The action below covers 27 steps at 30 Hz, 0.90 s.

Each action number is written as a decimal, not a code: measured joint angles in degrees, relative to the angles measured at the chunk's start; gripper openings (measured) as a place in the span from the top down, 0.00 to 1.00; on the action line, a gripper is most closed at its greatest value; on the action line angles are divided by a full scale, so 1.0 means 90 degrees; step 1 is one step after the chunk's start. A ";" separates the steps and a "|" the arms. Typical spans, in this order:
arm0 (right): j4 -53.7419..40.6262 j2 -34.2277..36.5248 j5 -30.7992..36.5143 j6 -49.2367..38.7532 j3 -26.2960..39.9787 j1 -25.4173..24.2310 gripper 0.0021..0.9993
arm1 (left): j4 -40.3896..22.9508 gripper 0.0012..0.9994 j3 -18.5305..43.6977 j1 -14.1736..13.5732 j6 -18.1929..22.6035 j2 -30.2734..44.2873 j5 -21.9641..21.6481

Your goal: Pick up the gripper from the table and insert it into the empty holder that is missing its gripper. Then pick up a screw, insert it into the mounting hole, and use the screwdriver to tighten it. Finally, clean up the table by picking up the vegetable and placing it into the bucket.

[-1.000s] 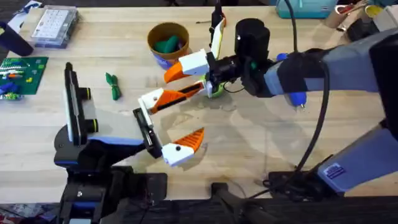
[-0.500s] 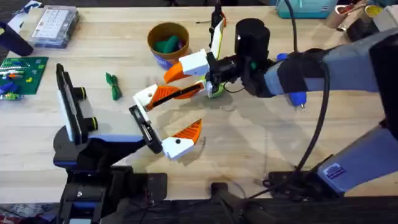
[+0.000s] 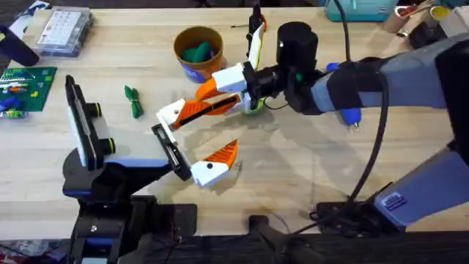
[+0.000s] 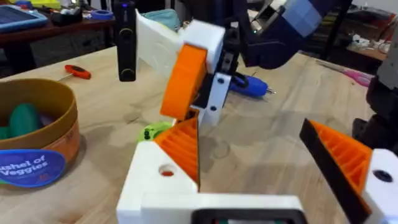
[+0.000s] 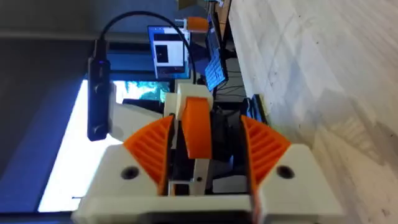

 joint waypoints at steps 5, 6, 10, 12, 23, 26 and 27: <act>0.0046 -0.0002 -0.0044 0.0008 0.0052 -0.0013 0.98 | 0.0014 0.01 0.0000 0.0000 -0.0029 0.0002 -0.0095; 0.0038 -0.0002 -0.0043 0.0009 0.0066 -0.0015 0.99 | 0.0014 0.01 0.0000 0.0000 -0.0029 0.0002 -0.0103; 0.0035 -0.0002 -0.0044 0.0008 0.0068 -0.0014 0.99 | 0.0014 0.01 0.0000 0.0000 -0.0029 0.0000 -0.0113; 0.0035 -0.0002 -0.0041 0.0008 0.0068 -0.0012 0.99 | 0.0014 0.01 0.0000 0.0000 -0.0029 0.0002 -0.0113; -0.0033 -0.0002 0.0118 0.0005 0.0068 0.0006 0.99 | 0.0014 0.01 0.0000 0.0000 -0.0056 0.0000 -0.0137; -0.0030 -0.0002 0.0223 0.0007 0.0070 0.0038 0.99 | 0.0011 0.01 0.0000 0.0001 -0.0076 0.0002 -0.0158; -0.0025 -0.0002 0.0265 0.0005 0.0070 0.0053 0.99 | 0.0014 0.01 0.0000 0.0008 -0.0085 0.0002 -0.0174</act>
